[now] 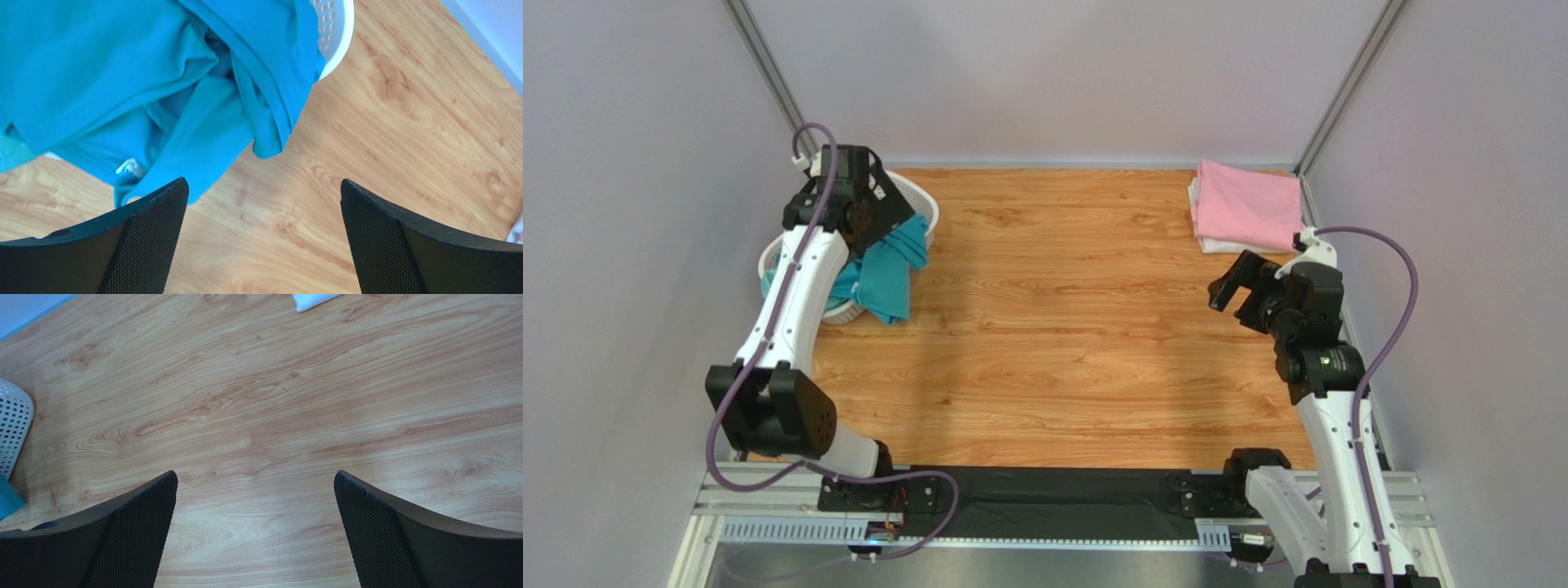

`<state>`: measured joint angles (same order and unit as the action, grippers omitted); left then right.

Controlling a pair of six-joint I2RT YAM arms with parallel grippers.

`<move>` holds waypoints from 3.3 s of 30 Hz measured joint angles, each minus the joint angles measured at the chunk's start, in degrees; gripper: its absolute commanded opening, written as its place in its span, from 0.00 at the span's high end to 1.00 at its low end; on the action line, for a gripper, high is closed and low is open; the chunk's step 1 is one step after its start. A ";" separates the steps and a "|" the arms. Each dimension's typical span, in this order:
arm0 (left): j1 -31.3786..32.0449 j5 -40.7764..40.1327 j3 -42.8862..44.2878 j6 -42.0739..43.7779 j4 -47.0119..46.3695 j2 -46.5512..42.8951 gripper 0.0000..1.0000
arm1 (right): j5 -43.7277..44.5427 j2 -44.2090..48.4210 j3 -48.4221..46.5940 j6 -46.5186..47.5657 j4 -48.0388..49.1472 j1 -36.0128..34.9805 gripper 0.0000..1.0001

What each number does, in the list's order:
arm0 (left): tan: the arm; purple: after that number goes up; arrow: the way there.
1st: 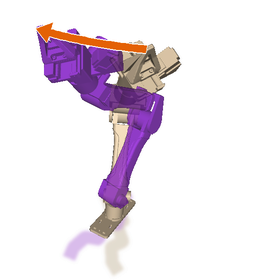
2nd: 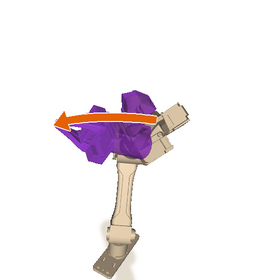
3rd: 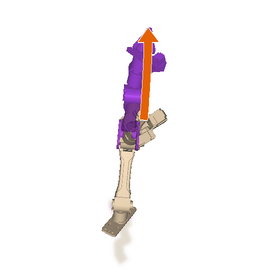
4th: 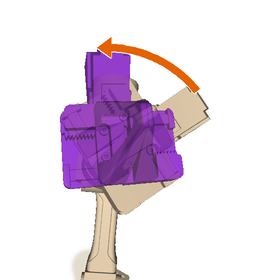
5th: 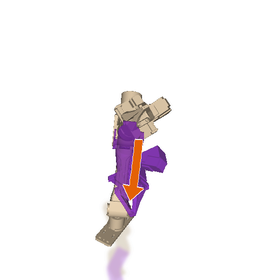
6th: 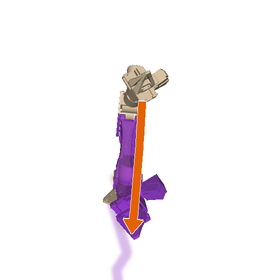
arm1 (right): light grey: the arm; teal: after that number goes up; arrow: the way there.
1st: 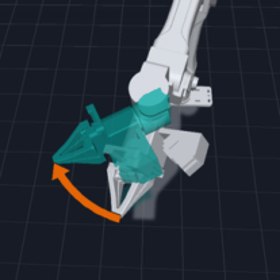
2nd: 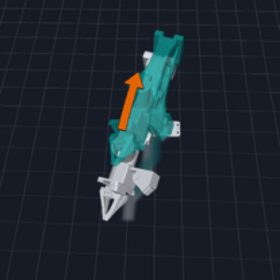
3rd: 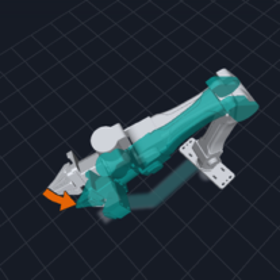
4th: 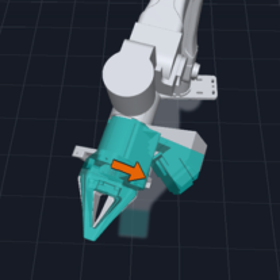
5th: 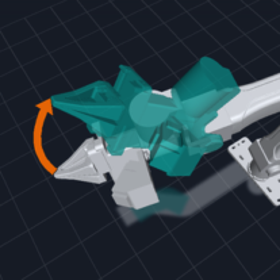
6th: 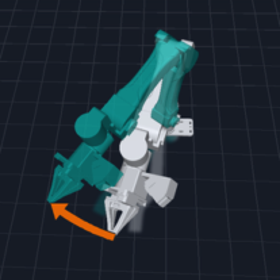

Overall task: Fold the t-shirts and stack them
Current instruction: Grab the tshirt from the pile, then move the tshirt to the center of the board

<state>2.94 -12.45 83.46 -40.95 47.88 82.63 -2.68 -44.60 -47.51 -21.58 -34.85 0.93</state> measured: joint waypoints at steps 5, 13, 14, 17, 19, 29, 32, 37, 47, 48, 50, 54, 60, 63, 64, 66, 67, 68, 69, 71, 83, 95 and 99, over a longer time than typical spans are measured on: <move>-0.15 -1.36 9.79 0.68 0.55 12.13 0.07 | 0.04 -0.35 0.00 0.00 0.00 0.00 0.00; -0.17 -2.34 14.88 0.96 3.06 26.60 0.40 | 0.48 -1.05 0.00 0.02 0.00 0.00 0.00; -0.17 -2.67 15.17 0.52 3.61 27.28 0.47 | 0.57 -1.20 -0.02 0.02 0.00 0.00 0.00; -0.17 -3.48 18.12 0.26 5.53 29.29 0.71 | 0.68 -1.44 0.00 0.02 -0.02 0.00 0.01; -0.17 -3.87 19.54 0.42 5.90 29.68 0.79 | 0.68 -1.44 0.00 0.02 -0.02 0.00 0.01; -0.17 -4.37 20.85 0.59 7.32 25.86 1.00 | 0.66 -1.44 0.00 0.02 -0.02 0.00 0.01; -0.17 -3.76 21.40 1.29 7.65 21.05 1.00 | 0.57 -1.33 0.00 0.02 -0.02 0.00 0.01; -0.20 1.84 28.85 4.22 6.88 14.53 1.00 | -0.50 -0.70 0.00 0.02 0.00 0.00 0.01; 10.43 19.26 46.40 10.03 0.39 6.69 1.00 | -2.60 2.58 -0.35 0.00 0.04 0.00 0.01; 12.55 21.24 46.95 10.45 -0.61 5.97 1.00 | -2.58 3.08 -0.61 -0.02 -0.02 0.00 0.01; 17.53 24.55 48.00 11.15 -2.03 5.09 1.00 | -2.54 4.00 -1.25 -0.02 0.00 0.00 0.01; 27.78 29.40 49.46 11.85 -4.81 5.33 1.00 | -1.79 6.16 -3.04 -0.02 -0.02 0.00 0.01; 38.29 32.83 56.15 11.91 -7.89 11.30 1.00 | 1.42 8.31 -4.46 -0.02 -0.59 0.00 0.01; 39.93 32.92 57.48 11.52 -10.49 13.33 1.00 | 3.39 8.66 -4.52 0.00 -1.66 0.00 0.01; 40.04 32.72 57.35 11.50 -10.84 13.51 1.00 | 3.93 8.72 -4.52 0.00 -2.03 0.00 0.01; 40.09 30.97 53.00 11.74 -12.94 12.09 1.00 | 4.87 8.76 -4.52 0.00 -2.78 0.00 0.01; 40.06 29.14 49.48 11.82 -13.18 10.58 1.00 | 5.22 8.76 -4.52 0.00 -3.04 0.00 0.01; 40.06 26.88 45.83 11.91 -13.38 9.05 1.00 | 5.33 8.74 -4.52 0.00 -3.23 0.00 0.01; 40.13 24.35 40.74 11.89 -15.21 6.97 1.00 | 5.31 8.70 -4.55 0.00 -3.72 0.00 0.01; 40.06 17.57 28.98 11.80 -15.08 1.99 1.00 | 5.05 8.41 -4.55 0.02 -4.52 0.00 0.02; 32.06 -1.49 -19.98 0.68 -9.55 -5.07 1.00 | 2.51 -2.60 -0.66 -3.30 -10.78 -26.05 0.05; 28.59 -4.72 -24.41 -2.64 -9.22 -7.58 1.00 | 14.40 -25.68 2.80 -14.97 -7.58 -61.81 0.11; 28.52 -4.68 -25.49 -3.23 -9.38 -8.04 1.00 | 16.52 -31.47 3.21 -14.36 -3.56 -61.92 0.16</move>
<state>31.46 -17.12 57.98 -44.18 38.50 74.59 13.85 -76.07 -44.29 -35.94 -38.41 -60.99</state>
